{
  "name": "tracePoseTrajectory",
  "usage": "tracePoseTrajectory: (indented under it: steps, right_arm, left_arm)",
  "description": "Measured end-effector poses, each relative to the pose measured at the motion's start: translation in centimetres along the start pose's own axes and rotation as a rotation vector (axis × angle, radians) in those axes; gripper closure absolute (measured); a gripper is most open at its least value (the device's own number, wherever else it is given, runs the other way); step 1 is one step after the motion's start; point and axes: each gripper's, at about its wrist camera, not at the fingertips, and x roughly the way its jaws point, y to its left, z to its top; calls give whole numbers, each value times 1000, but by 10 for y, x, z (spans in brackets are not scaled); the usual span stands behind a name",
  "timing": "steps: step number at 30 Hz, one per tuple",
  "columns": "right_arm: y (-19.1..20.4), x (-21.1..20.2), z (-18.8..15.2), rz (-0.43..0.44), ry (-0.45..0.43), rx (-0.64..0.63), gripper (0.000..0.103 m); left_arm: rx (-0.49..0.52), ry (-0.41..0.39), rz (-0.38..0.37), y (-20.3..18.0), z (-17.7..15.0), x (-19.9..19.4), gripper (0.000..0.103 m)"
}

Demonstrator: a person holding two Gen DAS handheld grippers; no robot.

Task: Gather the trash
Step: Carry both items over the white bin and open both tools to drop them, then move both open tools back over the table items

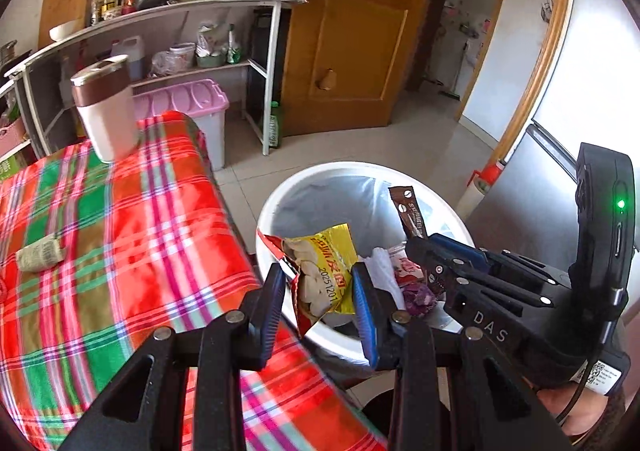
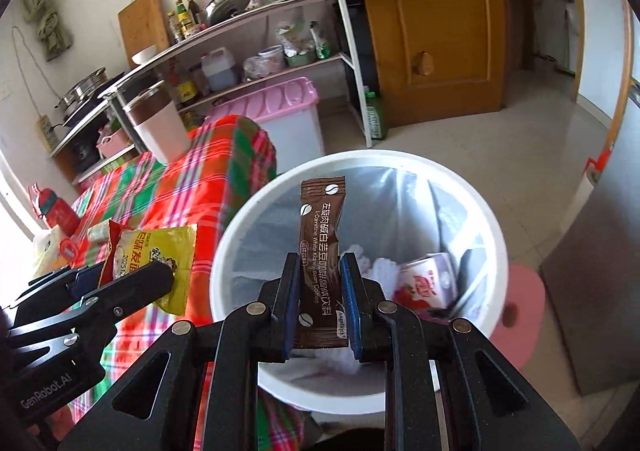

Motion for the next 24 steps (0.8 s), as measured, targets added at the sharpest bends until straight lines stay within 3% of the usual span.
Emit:
tracePoseTrajectory:
  steps: [14,18,24]
  right_arm:
    - [-39,15,-4,-58,56,59,81]
    - [-39,16,-3,-60,65,72,80]
    - [-34,15,-4,-65,61,71,72]
  left_arm:
    - [28,53,-17,-19,3,30,67]
    - [38,53,2,-20,1,29,50]
    - [27,43,7,-15,0,22,45]
